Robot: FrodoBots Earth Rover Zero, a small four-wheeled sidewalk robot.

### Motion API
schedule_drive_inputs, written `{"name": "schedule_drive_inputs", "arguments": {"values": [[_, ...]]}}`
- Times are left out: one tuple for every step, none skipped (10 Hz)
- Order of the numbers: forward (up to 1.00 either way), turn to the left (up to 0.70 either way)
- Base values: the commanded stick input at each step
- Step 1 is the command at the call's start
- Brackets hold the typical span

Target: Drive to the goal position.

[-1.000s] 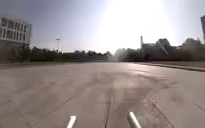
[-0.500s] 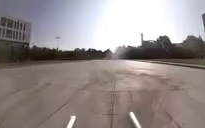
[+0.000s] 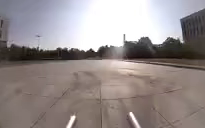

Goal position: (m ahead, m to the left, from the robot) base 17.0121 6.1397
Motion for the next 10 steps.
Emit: {"name": "schedule_drive_inputs", "arguments": {"values": [[0.7, -0.35], [0.7, -0.35], [0.7, -0.32], [0.7, -0.15], [0.7, 0.0], [0.7, 0.0], [0.7, 0.0], [0.7, 0.21], [0.7, 0.33], [0.7, 0.35]]}}
